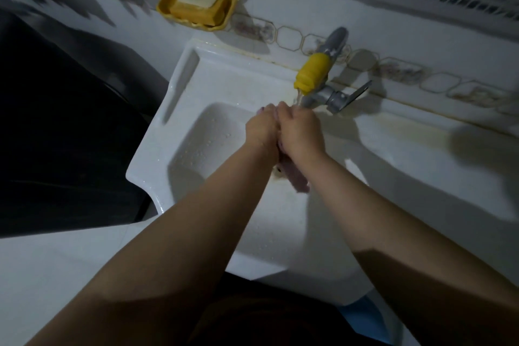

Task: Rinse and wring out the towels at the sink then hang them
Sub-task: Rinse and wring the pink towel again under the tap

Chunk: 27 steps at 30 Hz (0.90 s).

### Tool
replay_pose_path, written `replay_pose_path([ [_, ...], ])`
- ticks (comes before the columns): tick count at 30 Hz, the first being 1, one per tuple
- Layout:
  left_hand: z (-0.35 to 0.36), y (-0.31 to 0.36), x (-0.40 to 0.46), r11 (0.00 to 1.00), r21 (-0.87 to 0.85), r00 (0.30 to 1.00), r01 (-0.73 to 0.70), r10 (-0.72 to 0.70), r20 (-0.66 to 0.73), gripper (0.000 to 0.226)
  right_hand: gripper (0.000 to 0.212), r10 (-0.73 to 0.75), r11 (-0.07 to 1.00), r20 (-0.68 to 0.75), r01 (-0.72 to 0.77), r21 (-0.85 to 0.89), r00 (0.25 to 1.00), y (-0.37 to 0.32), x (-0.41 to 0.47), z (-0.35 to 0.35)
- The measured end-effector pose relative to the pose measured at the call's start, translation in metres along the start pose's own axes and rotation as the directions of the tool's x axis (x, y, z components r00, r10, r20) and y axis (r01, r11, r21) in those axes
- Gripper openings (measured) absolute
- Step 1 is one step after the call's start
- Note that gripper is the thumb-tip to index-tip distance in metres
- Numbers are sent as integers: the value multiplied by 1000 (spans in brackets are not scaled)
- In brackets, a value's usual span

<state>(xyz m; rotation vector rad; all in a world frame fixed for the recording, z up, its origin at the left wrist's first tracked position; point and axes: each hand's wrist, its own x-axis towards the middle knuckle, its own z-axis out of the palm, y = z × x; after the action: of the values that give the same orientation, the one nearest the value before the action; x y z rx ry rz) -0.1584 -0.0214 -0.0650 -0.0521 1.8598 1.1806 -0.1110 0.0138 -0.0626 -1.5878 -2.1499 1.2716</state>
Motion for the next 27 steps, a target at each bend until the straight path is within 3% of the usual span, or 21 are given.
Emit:
replay_pose_path([
  [1, -2, -1, 2, 1000, 11, 1000, -11, 11, 4, 42, 46, -10, 999, -15, 10, -32, 1000, -1, -1, 0],
  [3, -9, 5, -14, 948, -249, 945, 201, -121, 303, 27, 47, 2, 999, -39, -4, -51, 999, 1, 7, -9],
  [5, -19, 3, -20, 970, -198, 898, 140, -40, 439, 48, 38, 44, 999, 16, -45, 17, 999, 8, 16, -23],
  [7, -37, 9, -21, 1000, -10, 868, -6, 11, 496, 62, 22, 125, 990, 114, -131, 52, 986, 17, 20, -37],
  [10, -65, 17, -8, 984, 18, 763, -176, 125, 634, 24, 25, 138, 962, 334, -206, 180, 933, 26, 21, -60],
  [12, -76, 19, 2, 974, 8, 830, -227, 190, 524, 10, 18, 70, 941, 486, -219, 257, 871, 27, 19, -75],
  [15, -79, 24, 6, 935, 35, 881, -353, 320, 348, 8, 20, 48, 988, 608, -126, 86, 792, 22, 11, -83],
  [19, -79, 31, 4, 860, 178, 857, -479, 414, 308, 14, 11, 58, 993, 507, 5, -122, 860, 18, 9, -69],
  [21, -80, 31, 4, 855, 164, 858, -492, 445, 256, 19, 23, 56, 990, 459, 12, -144, 887, 16, 12, -64],
  [24, -80, 26, 9, 901, 114, 900, -418, 394, 185, 21, 20, 70, 990, 376, -109, 85, 924, 7, 12, -61],
  [27, -77, 18, 18, 960, 28, 951, -278, 271, 151, 21, 17, 114, 880, 270, -223, 418, 956, 2, 11, -55],
])
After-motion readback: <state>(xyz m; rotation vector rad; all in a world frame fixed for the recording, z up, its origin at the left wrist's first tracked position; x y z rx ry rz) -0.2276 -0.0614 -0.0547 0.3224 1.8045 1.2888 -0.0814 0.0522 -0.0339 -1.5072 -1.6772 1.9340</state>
